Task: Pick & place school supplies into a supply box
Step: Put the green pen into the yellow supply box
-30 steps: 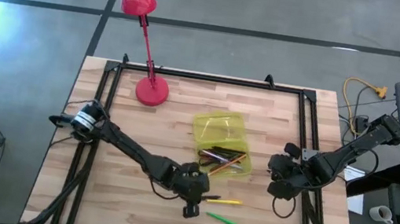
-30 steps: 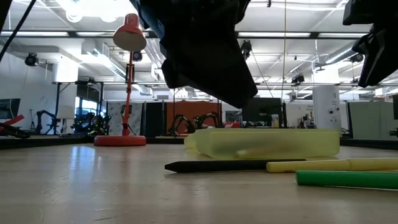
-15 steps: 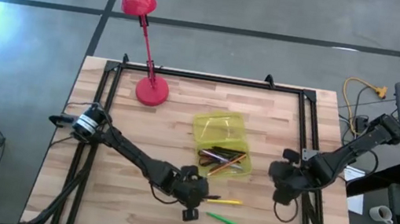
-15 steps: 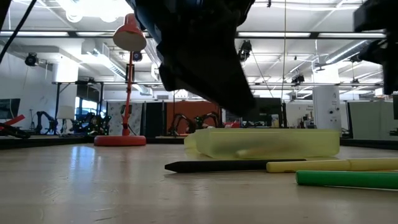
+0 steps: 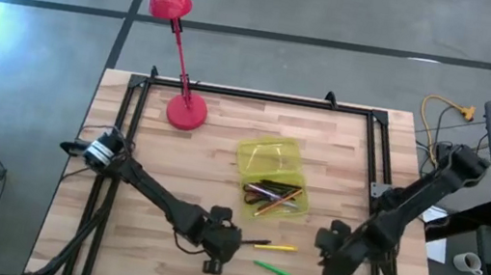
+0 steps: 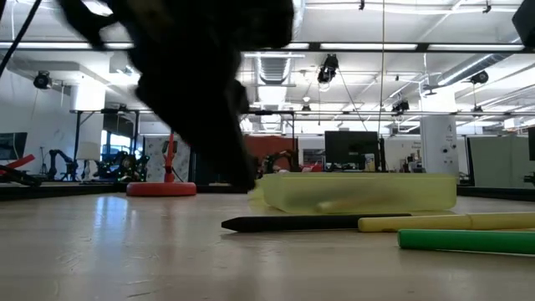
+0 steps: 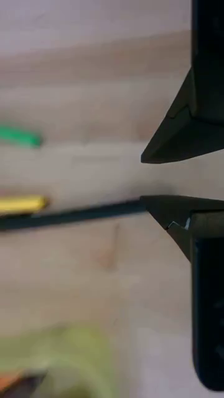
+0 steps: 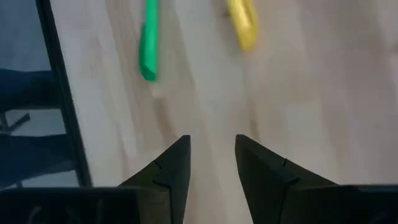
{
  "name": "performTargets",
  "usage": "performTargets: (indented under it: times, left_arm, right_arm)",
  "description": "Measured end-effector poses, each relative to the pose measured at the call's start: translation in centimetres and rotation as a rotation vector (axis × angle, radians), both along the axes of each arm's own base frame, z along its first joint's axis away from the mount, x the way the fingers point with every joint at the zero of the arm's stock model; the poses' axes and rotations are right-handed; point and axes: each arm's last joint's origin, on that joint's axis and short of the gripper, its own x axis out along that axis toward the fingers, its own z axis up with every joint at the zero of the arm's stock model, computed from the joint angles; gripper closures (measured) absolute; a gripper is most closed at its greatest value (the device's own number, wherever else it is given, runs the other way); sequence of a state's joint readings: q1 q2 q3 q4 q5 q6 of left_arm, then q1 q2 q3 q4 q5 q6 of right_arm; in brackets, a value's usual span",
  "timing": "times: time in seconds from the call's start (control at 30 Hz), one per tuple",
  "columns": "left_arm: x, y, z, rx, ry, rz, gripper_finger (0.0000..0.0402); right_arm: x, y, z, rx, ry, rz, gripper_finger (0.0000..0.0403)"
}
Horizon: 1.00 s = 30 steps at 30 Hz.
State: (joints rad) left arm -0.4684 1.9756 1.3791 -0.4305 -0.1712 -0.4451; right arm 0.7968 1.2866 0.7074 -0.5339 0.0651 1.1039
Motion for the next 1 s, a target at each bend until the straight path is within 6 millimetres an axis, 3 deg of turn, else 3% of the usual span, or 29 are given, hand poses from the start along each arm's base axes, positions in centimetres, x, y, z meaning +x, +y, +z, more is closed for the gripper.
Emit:
performTargets:
  times: [0.2, 0.4, 0.57, 0.73, 1.0]
  left_arm:
    - [-3.1, -0.2, 0.0, -0.021, 0.010, -0.079, 0.0325]
    - [-6.7, 1.4, -0.2, -0.076, -0.050, -0.059, 0.0325]
    - [-9.4, 2.9, 0.1, -0.162, -0.134, -0.010, 0.0325]
    - [-10.9, 3.8, 0.3, -0.188, -0.172, 0.007, 0.0325]
    - [-10.9, 3.8, 0.5, -0.190, -0.179, 0.008, 0.0325]
  right_arm:
    - [3.7, 3.9, -0.1, -0.045, 0.039, -0.019, 0.0284]
    - [6.8, 7.1, -1.0, -0.169, 0.139, -0.011, 0.0283]
    - [9.0, 8.9, -1.4, -0.277, 0.125, 0.010, 0.0258]
    - [10.3, 10.2, -2.3, -0.317, 0.115, 0.041, 0.0211]
    - [11.0, 9.9, -4.7, -0.371, 0.156, 0.026, 0.0168]
